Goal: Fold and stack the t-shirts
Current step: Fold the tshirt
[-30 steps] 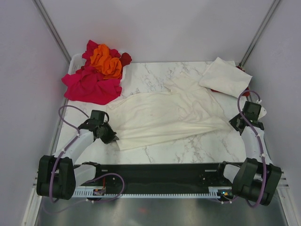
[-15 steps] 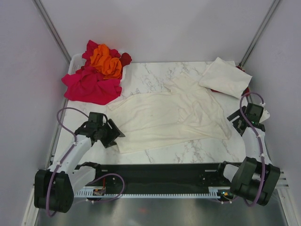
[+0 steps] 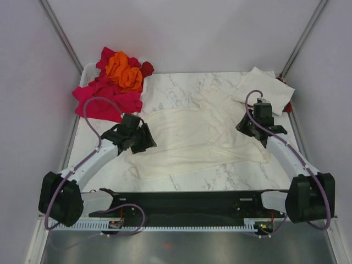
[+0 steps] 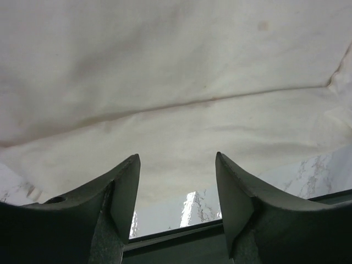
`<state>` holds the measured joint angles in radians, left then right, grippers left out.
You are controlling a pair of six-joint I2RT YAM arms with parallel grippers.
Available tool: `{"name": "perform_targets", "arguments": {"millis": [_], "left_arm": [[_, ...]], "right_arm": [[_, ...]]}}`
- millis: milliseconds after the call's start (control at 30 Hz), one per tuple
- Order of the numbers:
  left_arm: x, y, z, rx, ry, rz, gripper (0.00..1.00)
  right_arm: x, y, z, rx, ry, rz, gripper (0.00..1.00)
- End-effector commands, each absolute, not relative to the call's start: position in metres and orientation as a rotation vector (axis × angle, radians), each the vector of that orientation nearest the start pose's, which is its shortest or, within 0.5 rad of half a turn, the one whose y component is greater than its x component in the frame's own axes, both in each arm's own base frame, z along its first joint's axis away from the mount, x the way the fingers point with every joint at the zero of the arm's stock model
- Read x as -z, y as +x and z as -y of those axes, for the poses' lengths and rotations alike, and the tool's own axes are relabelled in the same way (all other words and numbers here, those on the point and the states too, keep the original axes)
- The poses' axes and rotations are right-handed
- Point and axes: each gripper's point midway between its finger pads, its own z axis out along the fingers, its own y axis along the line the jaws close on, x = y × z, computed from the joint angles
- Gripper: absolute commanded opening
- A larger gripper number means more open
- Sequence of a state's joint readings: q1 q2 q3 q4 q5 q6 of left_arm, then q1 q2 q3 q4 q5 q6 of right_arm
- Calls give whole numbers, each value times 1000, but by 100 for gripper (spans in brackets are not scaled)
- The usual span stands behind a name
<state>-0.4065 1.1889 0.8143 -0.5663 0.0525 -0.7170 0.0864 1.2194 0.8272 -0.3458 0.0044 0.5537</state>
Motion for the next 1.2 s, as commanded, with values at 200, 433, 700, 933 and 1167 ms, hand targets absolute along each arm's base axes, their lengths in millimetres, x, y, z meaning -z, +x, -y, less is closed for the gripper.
{"name": "perform_targets", "arguments": {"millis": [200,433,700,933,1167], "left_arm": [[-47,253,162,446,-331,-2629,60],[-9,218,142,329,-349,-2726,59],[14,206,141,220,-208,-2819,59],[18,223,146,110,-103,-2865,61],[10,202,139,45,-158,-2946,61]], "right_arm": [[-41,317,-63,-308,531,-2513,17],[-3,284,-55,-245,666,-2583,18],[23,235,-61,-320,831,-2591,29],[13,195,-82,-469,849,-2573,31],[-26,204,-59,-292,778,-2488,36]]}}
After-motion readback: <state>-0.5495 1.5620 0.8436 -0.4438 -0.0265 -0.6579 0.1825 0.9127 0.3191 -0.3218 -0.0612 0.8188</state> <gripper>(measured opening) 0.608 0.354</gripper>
